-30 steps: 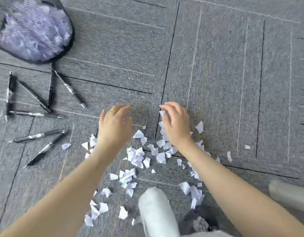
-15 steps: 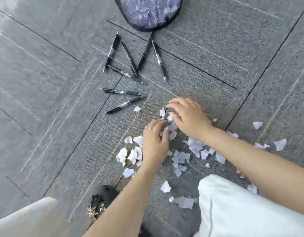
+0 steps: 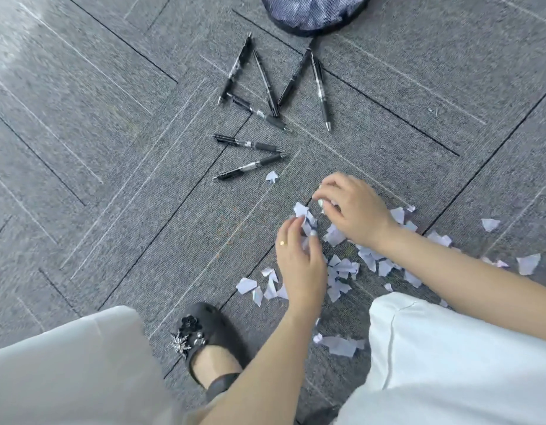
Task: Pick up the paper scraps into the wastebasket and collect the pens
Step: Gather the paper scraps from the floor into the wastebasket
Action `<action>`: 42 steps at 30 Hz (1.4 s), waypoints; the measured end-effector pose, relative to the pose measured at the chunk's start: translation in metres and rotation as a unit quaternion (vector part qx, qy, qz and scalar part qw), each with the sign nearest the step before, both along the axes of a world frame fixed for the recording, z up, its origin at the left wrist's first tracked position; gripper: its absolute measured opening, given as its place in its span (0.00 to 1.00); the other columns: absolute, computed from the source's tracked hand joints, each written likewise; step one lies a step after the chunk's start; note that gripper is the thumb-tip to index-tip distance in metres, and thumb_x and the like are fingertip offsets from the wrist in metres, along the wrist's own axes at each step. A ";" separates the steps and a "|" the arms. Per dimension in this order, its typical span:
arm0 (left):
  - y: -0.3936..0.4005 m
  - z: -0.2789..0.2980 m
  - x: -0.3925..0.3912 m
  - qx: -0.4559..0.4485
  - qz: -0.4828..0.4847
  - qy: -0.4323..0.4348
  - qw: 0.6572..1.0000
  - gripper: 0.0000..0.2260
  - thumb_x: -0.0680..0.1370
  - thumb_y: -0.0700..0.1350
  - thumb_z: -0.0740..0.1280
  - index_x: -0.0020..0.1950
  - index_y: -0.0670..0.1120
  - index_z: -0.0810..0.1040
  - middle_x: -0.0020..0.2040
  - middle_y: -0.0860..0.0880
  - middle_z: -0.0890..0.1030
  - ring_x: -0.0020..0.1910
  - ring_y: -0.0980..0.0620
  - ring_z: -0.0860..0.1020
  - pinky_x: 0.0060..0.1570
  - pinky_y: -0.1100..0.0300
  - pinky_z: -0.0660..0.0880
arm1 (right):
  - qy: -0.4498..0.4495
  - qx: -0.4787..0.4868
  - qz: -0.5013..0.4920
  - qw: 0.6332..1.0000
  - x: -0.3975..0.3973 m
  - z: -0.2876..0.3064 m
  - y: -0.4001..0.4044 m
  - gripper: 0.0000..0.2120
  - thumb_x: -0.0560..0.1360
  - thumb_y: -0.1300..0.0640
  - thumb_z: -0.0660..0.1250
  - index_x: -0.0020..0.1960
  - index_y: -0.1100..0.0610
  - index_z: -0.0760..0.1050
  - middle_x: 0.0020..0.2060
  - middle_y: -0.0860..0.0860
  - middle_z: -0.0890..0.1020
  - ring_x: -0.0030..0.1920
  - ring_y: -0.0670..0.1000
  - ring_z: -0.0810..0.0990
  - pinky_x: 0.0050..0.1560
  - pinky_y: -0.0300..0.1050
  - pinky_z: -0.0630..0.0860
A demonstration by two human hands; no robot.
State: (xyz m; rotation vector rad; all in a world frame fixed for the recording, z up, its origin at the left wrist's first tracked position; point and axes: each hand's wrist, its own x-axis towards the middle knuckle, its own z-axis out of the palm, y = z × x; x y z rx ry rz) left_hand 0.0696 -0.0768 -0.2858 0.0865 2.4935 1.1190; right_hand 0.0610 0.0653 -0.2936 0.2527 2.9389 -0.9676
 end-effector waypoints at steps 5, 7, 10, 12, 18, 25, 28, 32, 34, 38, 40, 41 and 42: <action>0.003 -0.007 -0.072 -0.055 -0.054 0.009 0.997 0.21 0.80 0.48 0.56 0.73 0.47 0.60 0.74 0.48 0.56 0.73 0.51 0.55 0.72 0.51 0.55 | -0.083 0.022 0.055 0.995 0.003 -0.005 0.004 0.18 0.78 0.55 0.56 0.66 0.57 0.69 0.67 0.51 0.70 0.67 0.52 0.66 0.68 0.52 0.59; 0.003 -0.009 -0.088 -0.074 -0.098 0.005 0.992 0.21 0.80 0.47 0.55 0.73 0.45 0.60 0.74 0.47 0.57 0.73 0.50 0.54 0.73 0.51 0.54 | -0.072 0.009 0.079 0.994 0.011 -0.005 0.004 0.14 0.78 0.55 0.56 0.60 0.57 0.75 0.59 0.51 0.76 0.60 0.52 0.73 0.64 0.51 0.67; 0.003 -0.004 -0.079 -0.077 -0.203 0.038 0.975 0.15 0.79 0.44 0.57 0.65 0.44 0.71 0.64 0.46 0.70 0.64 0.50 0.68 0.65 0.51 0.67 | -0.017 -0.024 -0.029 0.999 0.015 -0.003 0.009 0.12 0.78 0.58 0.57 0.53 0.59 0.77 0.50 0.52 0.79 0.50 0.51 0.76 0.54 0.49 0.73; 0.008 0.001 -0.064 -0.055 -0.283 0.056 0.956 0.12 0.79 0.42 0.59 0.59 0.43 0.76 0.57 0.47 0.76 0.56 0.49 0.74 0.57 0.54 0.72 | -0.013 0.004 -0.112 0.994 0.020 -0.006 0.014 0.13 0.77 0.58 0.59 0.58 0.59 0.76 0.56 0.53 0.77 0.55 0.53 0.74 0.58 0.50 0.69; 0.050 0.016 -0.057 -0.011 -0.326 0.078 0.942 0.11 0.79 0.44 0.59 0.57 0.45 0.76 0.53 0.50 0.78 0.50 0.55 0.75 0.51 0.62 0.70 | 0.000 0.028 -0.225 0.974 0.080 -0.005 0.022 0.13 0.75 0.54 0.58 0.54 0.52 0.79 0.53 0.48 0.79 0.54 0.52 0.75 0.57 0.47 0.61; 0.077 0.000 -0.035 -0.108 -0.529 0.091 0.837 0.17 0.79 0.47 0.59 0.67 0.47 0.70 0.65 0.50 0.70 0.64 0.49 0.69 0.64 0.55 0.63 | -0.103 0.015 -0.584 0.805 0.147 -0.007 0.044 0.14 0.77 0.54 0.59 0.61 0.56 0.71 0.64 0.54 0.70 0.65 0.56 0.65 0.66 0.51 0.55; 0.091 0.000 -0.020 -0.128 -0.604 0.096 0.781 0.19 0.79 0.47 0.57 0.71 0.49 0.64 0.70 0.51 0.65 0.69 0.49 0.63 0.70 0.54 0.56 | -0.055 0.021 -0.438 0.897 0.153 -0.002 0.010 0.14 0.76 0.53 0.57 0.54 0.57 0.77 0.54 0.52 0.77 0.56 0.55 0.73 0.56 0.44 0.57; 0.117 0.006 -0.014 -0.135 -0.609 0.084 0.777 0.22 0.79 0.47 0.58 0.73 0.50 0.58 0.72 0.50 0.61 0.70 0.49 0.61 0.71 0.52 0.55 | -0.044 0.038 -0.636 0.770 0.169 -0.002 0.038 0.15 0.75 0.54 0.60 0.60 0.54 0.73 0.63 0.52 0.71 0.64 0.53 0.66 0.64 0.50 0.57; 0.131 0.007 -0.016 -0.135 -0.584 0.070 0.798 0.23 0.78 0.46 0.59 0.72 0.48 0.60 0.71 0.48 0.63 0.68 0.48 0.63 0.70 0.51 0.59 | -0.100 0.016 -0.706 0.701 0.186 -0.002 0.053 0.17 0.75 0.55 0.61 0.63 0.55 0.70 0.66 0.53 0.68 0.67 0.55 0.64 0.66 0.53 0.57; 0.144 0.009 -0.014 -0.180 -0.668 0.095 0.716 0.19 0.79 0.47 0.58 0.69 0.47 0.65 0.70 0.46 0.64 0.68 0.46 0.62 0.70 0.48 0.60 | -0.155 -0.029 -0.494 0.855 0.206 0.005 0.028 0.15 0.77 0.54 0.58 0.61 0.56 0.74 0.62 0.53 0.72 0.62 0.55 0.69 0.64 0.53 0.62; 0.140 0.016 -0.012 -0.191 -0.767 0.083 0.607 0.17 0.79 0.47 0.57 0.68 0.49 0.67 0.72 0.47 0.62 0.71 0.47 0.60 0.71 0.47 0.60 | -0.139 -0.047 -0.420 0.896 0.218 0.020 0.011 0.18 0.77 0.51 0.54 0.60 0.54 0.76 0.62 0.51 0.73 0.61 0.54 0.71 0.64 0.52 0.61; 0.137 0.021 -0.012 -0.200 -0.809 0.066 0.550 0.16 0.79 0.47 0.57 0.68 0.51 0.67 0.73 0.49 0.60 0.72 0.47 0.58 0.71 0.47 0.58 | -0.120 -0.047 -0.446 0.886 0.226 0.030 0.011 0.18 0.77 0.51 0.53 0.59 0.54 0.76 0.62 0.52 0.74 0.61 0.54 0.71 0.63 0.51 0.61; 0.137 0.026 -0.013 -0.210 -0.839 0.049 0.499 0.16 0.80 0.48 0.56 0.68 0.52 0.66 0.74 0.50 0.58 0.73 0.48 0.58 0.71 0.49 0.58 | -0.106 -0.049 -0.495 0.861 0.236 0.040 0.017 0.16 0.77 0.53 0.55 0.59 0.55 0.76 0.62 0.52 0.73 0.61 0.54 0.70 0.62 0.48 0.60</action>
